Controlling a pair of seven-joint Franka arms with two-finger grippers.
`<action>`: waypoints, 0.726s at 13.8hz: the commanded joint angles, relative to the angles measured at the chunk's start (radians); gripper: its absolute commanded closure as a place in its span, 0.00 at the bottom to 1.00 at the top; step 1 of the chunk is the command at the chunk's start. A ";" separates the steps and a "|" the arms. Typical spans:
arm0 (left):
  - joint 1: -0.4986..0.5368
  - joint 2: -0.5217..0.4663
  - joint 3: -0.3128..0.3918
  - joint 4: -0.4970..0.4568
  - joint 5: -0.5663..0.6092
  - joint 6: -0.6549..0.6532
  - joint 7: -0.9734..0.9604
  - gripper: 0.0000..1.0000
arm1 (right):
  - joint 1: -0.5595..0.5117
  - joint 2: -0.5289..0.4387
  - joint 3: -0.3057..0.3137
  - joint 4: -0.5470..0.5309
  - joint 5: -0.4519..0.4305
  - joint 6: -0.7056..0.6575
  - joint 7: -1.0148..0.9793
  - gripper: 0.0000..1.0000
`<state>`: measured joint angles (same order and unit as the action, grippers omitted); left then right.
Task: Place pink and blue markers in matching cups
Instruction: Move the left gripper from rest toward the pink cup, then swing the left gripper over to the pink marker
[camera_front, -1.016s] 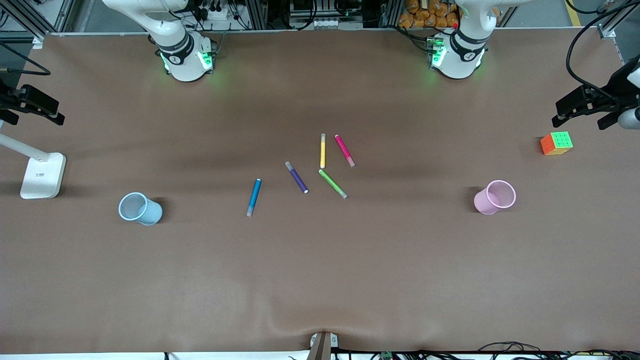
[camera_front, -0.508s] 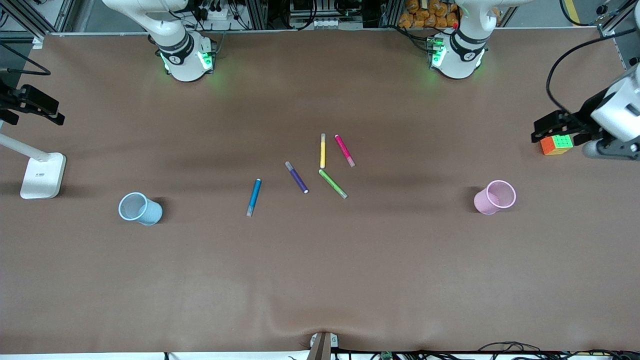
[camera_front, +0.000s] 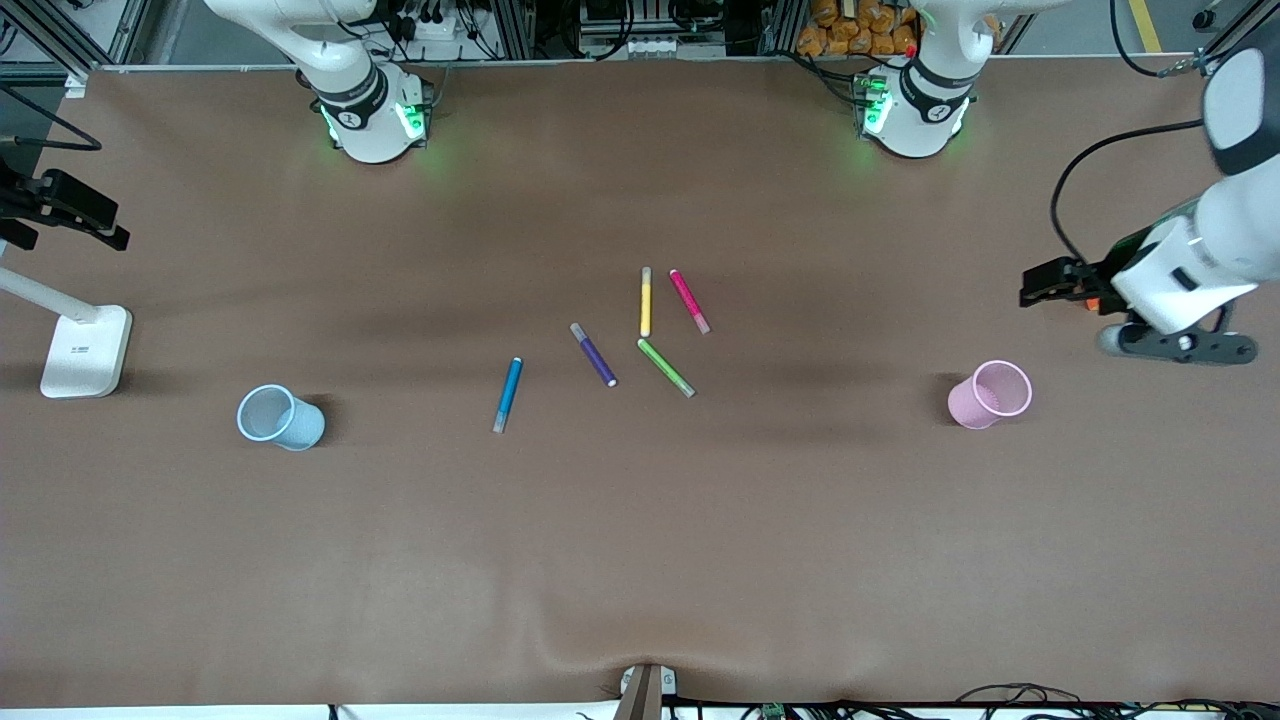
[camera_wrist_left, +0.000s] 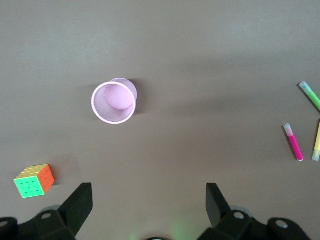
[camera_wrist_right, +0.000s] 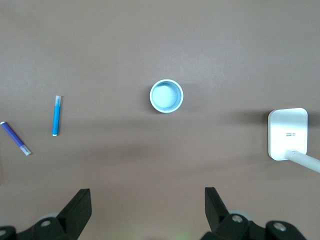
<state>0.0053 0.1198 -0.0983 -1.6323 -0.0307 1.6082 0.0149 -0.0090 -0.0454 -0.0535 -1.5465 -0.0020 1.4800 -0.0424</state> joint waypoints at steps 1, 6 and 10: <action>-0.025 0.018 -0.001 0.012 -0.015 0.006 -0.062 0.00 | 0.004 0.002 0.000 0.012 -0.001 -0.003 0.009 0.00; -0.120 0.090 -0.001 0.012 -0.012 0.065 -0.231 0.00 | 0.004 0.002 0.000 0.012 -0.001 -0.003 0.009 0.00; -0.169 0.145 -0.001 0.012 -0.015 0.117 -0.315 0.00 | 0.014 0.004 0.000 0.011 -0.001 0.003 0.009 0.00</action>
<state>-0.1455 0.2428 -0.1030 -1.6322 -0.0353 1.7075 -0.2495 -0.0084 -0.0454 -0.0531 -1.5465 -0.0020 1.4823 -0.0424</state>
